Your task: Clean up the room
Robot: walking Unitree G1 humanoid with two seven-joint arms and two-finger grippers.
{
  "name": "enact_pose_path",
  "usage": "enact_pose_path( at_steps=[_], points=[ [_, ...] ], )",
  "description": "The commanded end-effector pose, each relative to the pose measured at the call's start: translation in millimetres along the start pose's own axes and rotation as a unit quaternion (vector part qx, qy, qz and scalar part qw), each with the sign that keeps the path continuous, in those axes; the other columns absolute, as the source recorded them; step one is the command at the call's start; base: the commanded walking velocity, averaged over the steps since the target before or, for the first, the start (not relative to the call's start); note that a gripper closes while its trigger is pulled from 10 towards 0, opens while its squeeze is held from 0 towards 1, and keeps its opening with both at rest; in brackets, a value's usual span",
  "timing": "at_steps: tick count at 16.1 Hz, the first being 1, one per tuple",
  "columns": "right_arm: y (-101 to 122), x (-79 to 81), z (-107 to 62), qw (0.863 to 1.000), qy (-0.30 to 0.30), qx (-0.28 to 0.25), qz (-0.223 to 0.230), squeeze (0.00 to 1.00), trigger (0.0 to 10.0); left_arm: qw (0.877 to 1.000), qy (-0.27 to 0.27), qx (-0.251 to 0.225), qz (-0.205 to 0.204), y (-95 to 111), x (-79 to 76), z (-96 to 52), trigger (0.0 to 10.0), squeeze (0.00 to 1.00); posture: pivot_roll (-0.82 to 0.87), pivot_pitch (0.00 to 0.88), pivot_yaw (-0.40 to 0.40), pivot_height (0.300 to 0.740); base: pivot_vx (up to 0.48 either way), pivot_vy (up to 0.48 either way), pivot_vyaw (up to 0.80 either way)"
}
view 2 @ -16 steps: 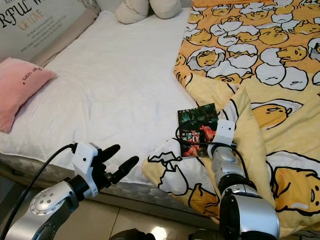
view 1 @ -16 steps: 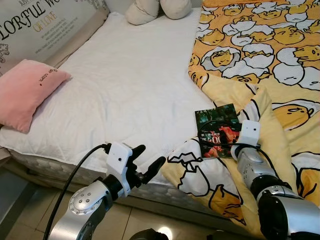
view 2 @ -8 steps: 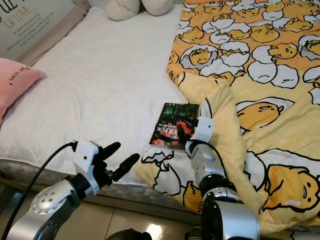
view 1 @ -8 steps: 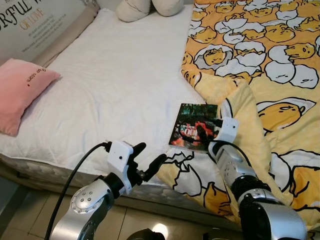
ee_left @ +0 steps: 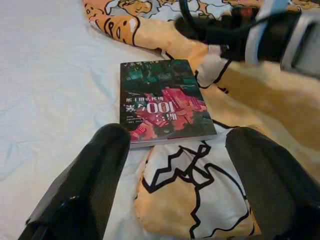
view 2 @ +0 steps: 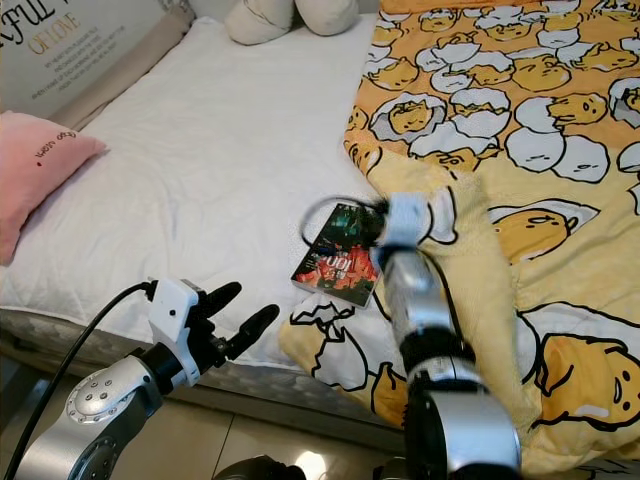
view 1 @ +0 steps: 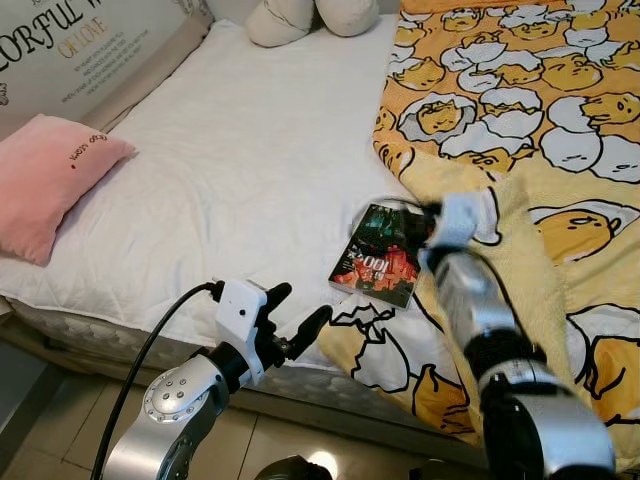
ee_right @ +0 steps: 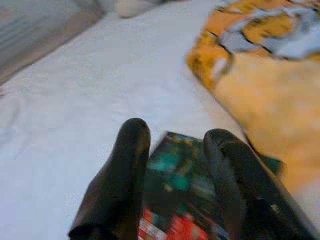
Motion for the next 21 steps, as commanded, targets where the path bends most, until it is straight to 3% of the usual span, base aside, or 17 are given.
enact_pose_path(
  at_steps=[1,3,4,6,7,9,13,16,18,19,20,21],
  points=[
    [-15,9.1,-0.2,0.999,0.017,0.037,-0.018,0.00,10.0,1.000,0.008,0.009,0.006,-4,4.1,-1.7,10.0,0.00,-0.02,0.020,0.180,0.731,0.000,0.000,0.00],
    [-20,4.5,-2.6,0.999,0.009,0.038,-0.017,0.00,10.0,1.000,0.010,0.011,0.007,-5,4.4,-1.7,10.0,0.00,-0.02,0.020,0.180,0.731,0.000,0.000,0.00],
    [-16,0.8,-4.2,1.000,0.002,0.025,-0.018,1.00,10.0,1.000,0.013,0.013,0.010,-5,4.7,-1.1,10.0,0.00,-0.02,0.023,0.177,0.731,0.000,0.000,0.00],
    [0,-17.2,-11.8,0.993,-0.045,-0.033,-0.102,1.00,10.0,0.998,0.053,0.024,0.026,-10,15.3,2.7,10.0,0.00,-0.03,0.014,0.165,0.731,0.000,0.000,0.00],
    [3,-26.1,-20.0,0.988,-0.061,-0.053,-0.130,1.00,10.0,0.996,0.090,0.013,0.006,-9,24.9,2.9,10.0,0.00,-0.04,0.002,0.149,0.731,0.000,0.000,0.00],
    [-12,-46.9,-49.8,0.984,-0.085,-0.050,-0.145,1.00,10.0,0.984,0.173,0.001,-0.039,-13,43.3,-2.5,10.0,0.00,-0.07,0.000,0.120,0.731,0.000,0.000,0.00],
    [-24,-62.8,-81.1,0.977,-0.071,-0.015,-0.198,1.00,10.0,0.978,0.194,-0.010,-0.079,-22,33.2,14.3,10.0,0.00,-0.14,0.000,0.036,0.731,0.000,0.000,0.00],
    [-10,-54.6,-74.7,0.978,-0.050,-0.029,-0.198,1.00,10.0,0.974,0.208,-0.011,-0.085,-26,36.8,25.2,10.0,0.00,-0.16,0.000,0.014,0.731,0.000,0.000,0.00],
    [-13,-49.9,-72.6,0.985,-0.044,-0.019,-0.167,1.00,10.0,0.977,0.195,-0.020,-0.083,-24,39.5,28.1,10.0,0.00,-0.15,0.000,0.021,0.731,0.000,0.240,0.00],
    [-16,-40.3,-71.6,0.989,-0.017,-0.019,-0.143,1.00,10.0,0.978,0.193,-0.023,-0.072,-22,42.8,28.4,10.0,0.00,-0.15,0.000,0.030,0.731,0.000,0.480,0.00],
    [-18,-36.8,-70.4,0.991,-0.013,-0.020,-0.130,0.00,10.0,0.979,0.191,-0.026,-0.067,-20,46.0,28.6,10.0,0.00,-0.15,0.000,0.040,0.731,0.000,0.480,0.00],
    [-23,-31.4,-69.6,0.993,-0.008,-0.018,-0.114,0.00,10.0,0.981,0.180,-0.031,-0.059,-17,46.7,30.3,10.0,0.00,-0.15,0.000,0.044,0.731,0.000,0.480,0.00]
  ],
)
Point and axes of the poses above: a point about 5 cm out from each wrist's last joint towards the gripper, its own z axis pointing out of the wrist towards the gripper, its own y axis along the axis of the wrist's last joint, x = y × z, the point moved 4 cm from there along z, pointing out of the wrist towards the gripper, and after that the axes turned 12 degrees about z, right-handed, at the moved point
